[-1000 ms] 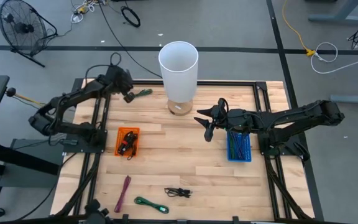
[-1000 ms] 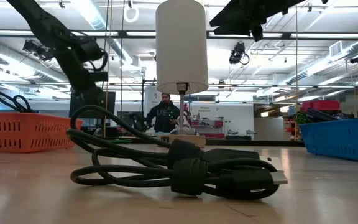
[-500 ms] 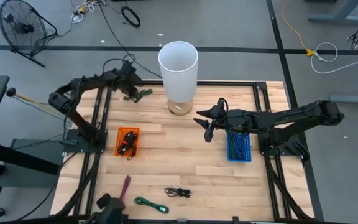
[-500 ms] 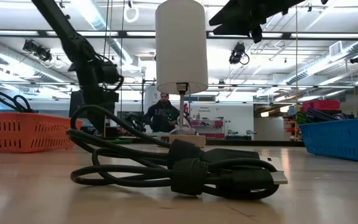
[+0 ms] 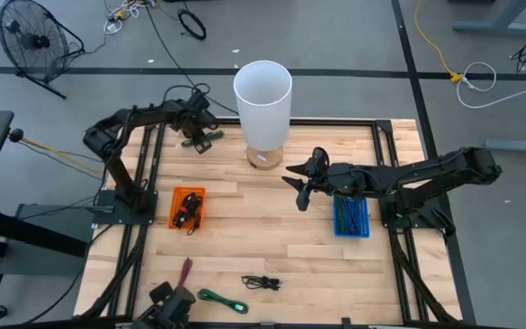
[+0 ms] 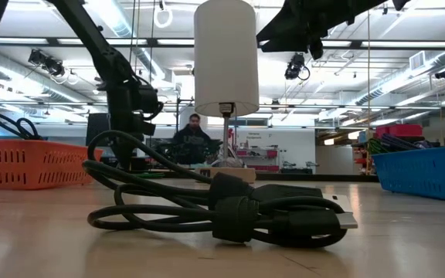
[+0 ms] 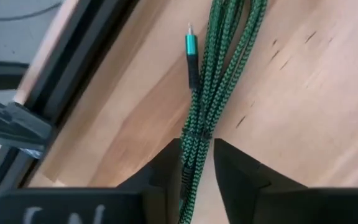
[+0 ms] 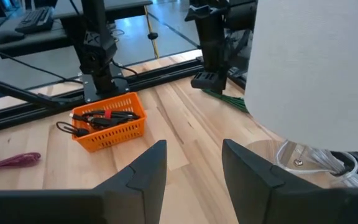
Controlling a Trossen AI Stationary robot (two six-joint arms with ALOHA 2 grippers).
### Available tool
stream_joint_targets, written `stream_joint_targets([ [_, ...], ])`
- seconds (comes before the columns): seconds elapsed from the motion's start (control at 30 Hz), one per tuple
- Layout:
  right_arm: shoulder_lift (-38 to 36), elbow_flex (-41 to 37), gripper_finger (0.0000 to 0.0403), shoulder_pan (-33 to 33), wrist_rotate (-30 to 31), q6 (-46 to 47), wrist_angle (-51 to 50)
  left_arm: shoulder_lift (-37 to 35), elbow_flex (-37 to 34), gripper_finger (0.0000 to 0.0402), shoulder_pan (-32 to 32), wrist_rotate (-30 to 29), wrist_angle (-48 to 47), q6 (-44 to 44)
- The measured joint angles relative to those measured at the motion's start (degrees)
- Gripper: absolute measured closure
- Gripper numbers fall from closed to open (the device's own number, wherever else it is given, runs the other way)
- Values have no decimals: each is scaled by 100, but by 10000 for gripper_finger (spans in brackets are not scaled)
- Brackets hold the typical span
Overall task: Pick & Place USB Port
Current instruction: Put the green charger cable into the blue bin
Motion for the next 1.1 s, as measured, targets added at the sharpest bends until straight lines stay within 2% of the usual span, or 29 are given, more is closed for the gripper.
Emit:
stream_joint_targets([
  [0.27, 0, 0, 248, 2, -2, 0, 7, 187, 2, 236, 0, -42, 10, -22],
  [0.43, 0, 0, 248, 2, -2, 0, 7, 348, 4, 230, -9, -27, 27, -19],
  [0.53, 0, 0, 248, 1, -2, 0, 7, 413, 21, 247, -9, -17, 19, -18],
  [0.6, 0, 0, 248, 2, -2, 0, 7, 432, 23, 272, -13, 5, 6, -22],
  [0.73, 0, 0, 248, 2, -2, 0, 7, 435, 18, 363, -20, 18, -21, 3],
  [0.77, 0, 0, 248, 2, -2, 0, 7, 435, 17, 376, -20, 13, -13, -7],
  [0.97, 0, 0, 248, 2, -2, 0, 7, 296, -11, 377, -24, 127, 2, -289],
  [1.1, 0, 0, 248, 1, -2, 0, 7, -201, -7, 377, -24, 404, -252, -563],
])
